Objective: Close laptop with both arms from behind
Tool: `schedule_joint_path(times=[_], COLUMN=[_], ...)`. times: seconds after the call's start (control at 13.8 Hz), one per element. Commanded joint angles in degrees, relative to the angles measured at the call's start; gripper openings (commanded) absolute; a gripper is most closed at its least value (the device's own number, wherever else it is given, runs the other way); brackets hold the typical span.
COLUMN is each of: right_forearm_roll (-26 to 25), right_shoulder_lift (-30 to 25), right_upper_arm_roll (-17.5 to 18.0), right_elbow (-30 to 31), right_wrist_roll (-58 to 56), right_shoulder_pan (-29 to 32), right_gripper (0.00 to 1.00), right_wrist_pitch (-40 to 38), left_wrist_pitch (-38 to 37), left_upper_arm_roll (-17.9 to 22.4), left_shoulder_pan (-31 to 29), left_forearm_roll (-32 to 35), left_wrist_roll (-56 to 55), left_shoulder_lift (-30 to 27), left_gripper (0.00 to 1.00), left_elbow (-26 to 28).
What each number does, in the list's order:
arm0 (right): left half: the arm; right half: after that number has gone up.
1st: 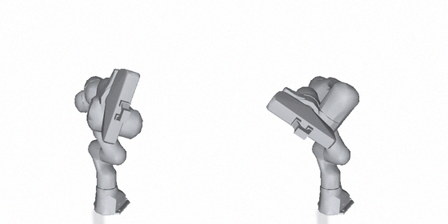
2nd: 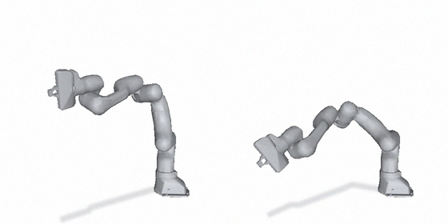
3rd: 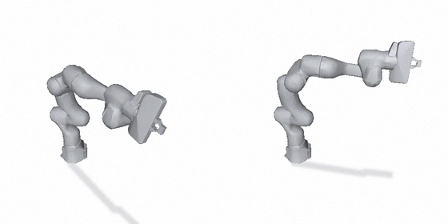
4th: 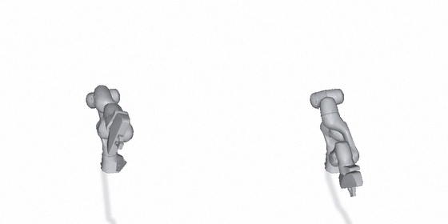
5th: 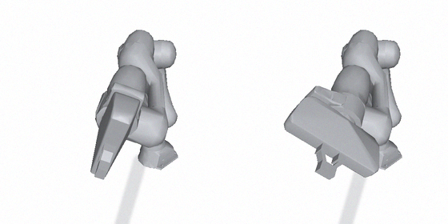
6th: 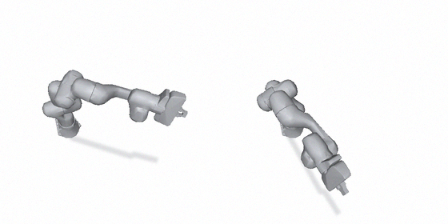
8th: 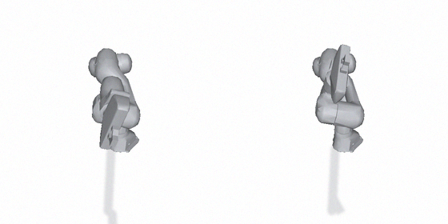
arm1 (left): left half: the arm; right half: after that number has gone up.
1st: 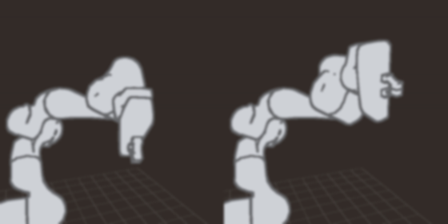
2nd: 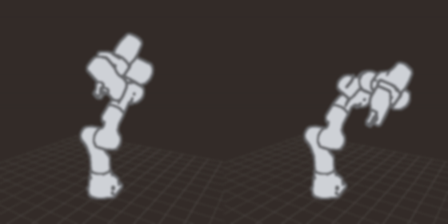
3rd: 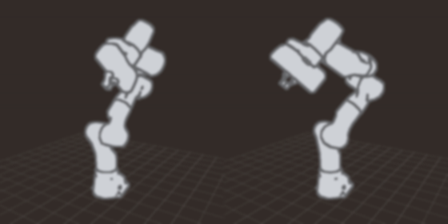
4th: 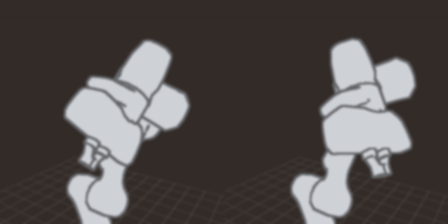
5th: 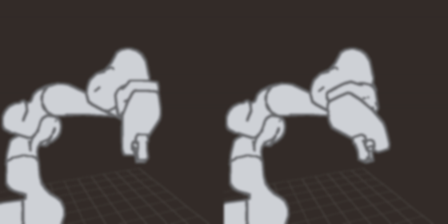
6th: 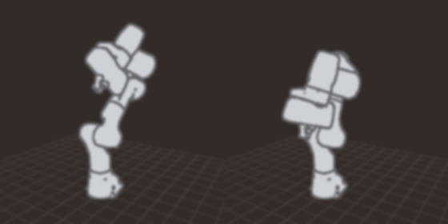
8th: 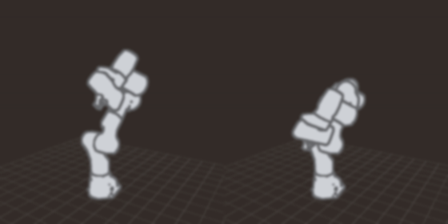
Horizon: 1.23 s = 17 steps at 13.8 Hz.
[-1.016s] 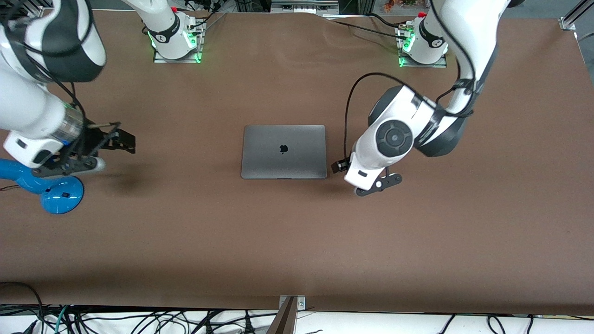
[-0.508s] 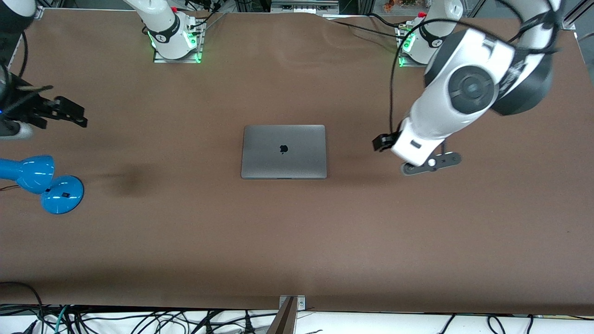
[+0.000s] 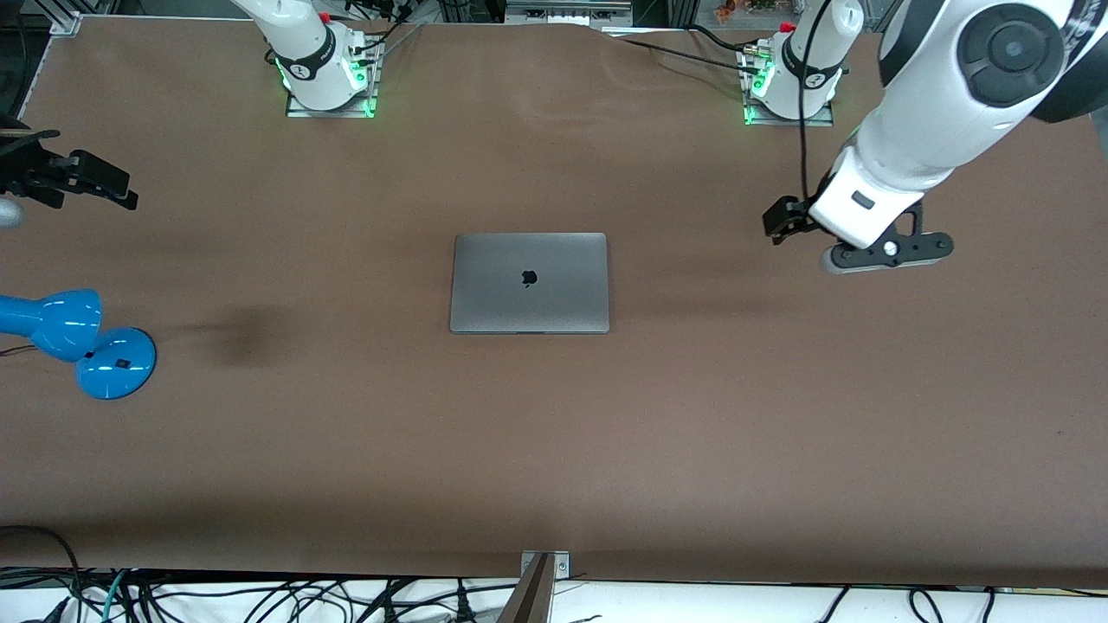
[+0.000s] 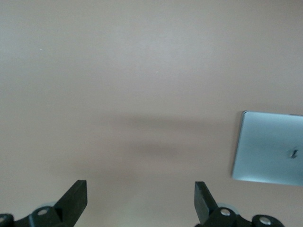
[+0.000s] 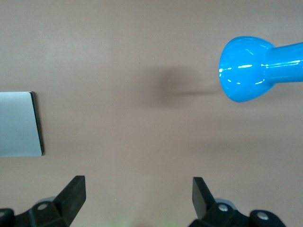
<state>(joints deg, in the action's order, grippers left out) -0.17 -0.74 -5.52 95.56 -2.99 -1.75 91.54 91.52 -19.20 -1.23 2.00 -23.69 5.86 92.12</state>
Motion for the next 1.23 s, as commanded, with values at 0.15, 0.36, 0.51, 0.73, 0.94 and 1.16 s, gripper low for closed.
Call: schedule_joint_path(times=[0.15,0.36,0.51,0.73,0.94,1.16], right_forearm_roll=[-1.24,-1.41,-1.85,-1.5,-1.06,-0.98], right_shoulder_lift=[-1.9,-1.81,-1.81,-1.9,-1.81,-1.55], right_upper_arm_roll=[0.86,0.95,1.13,1.91,3.76,4.03], right_elbow=[3.59,3.76,3.85,3.85,3.94,3.94], right_wrist_roll=[4.74,4.48,4.39,4.22,4.66,5.36], right_shoulder_pan=[0.61,0.61,0.61,0.61,0.61,0.61], right_gripper=[1.0,1.0,1.0,1.0,1.0,1.0], right_wrist_pitch=[4.52,5.04,6.8,6.81,6.54,6.37], left_wrist_pitch=[0.59,-2.39,-2.84,-1.62,-1.26,-1.26], left_upper_arm_roll=[5.46,10.58,10.84,13.3,14.97,14.8], left_shoulder_pan=[-0.02,2.37,2.46,3.77,6.49,6.33], left_forearm_roll=[-1.03,-1.12,-1.99,-4.36,-4.46,-3.67], left_wrist_roll=[11.9,16.56,15.96,16.14,15.7,15.52], left_shoulder_lift=[-10.33,-12.62,-13.59,-13.07,-12.63,-12.45], left_gripper=[1.0,1.0,1.0,1.0,1.0,1.0], left_elbow=[10.52,10.89,10.89,10.54,10.63,10.45])
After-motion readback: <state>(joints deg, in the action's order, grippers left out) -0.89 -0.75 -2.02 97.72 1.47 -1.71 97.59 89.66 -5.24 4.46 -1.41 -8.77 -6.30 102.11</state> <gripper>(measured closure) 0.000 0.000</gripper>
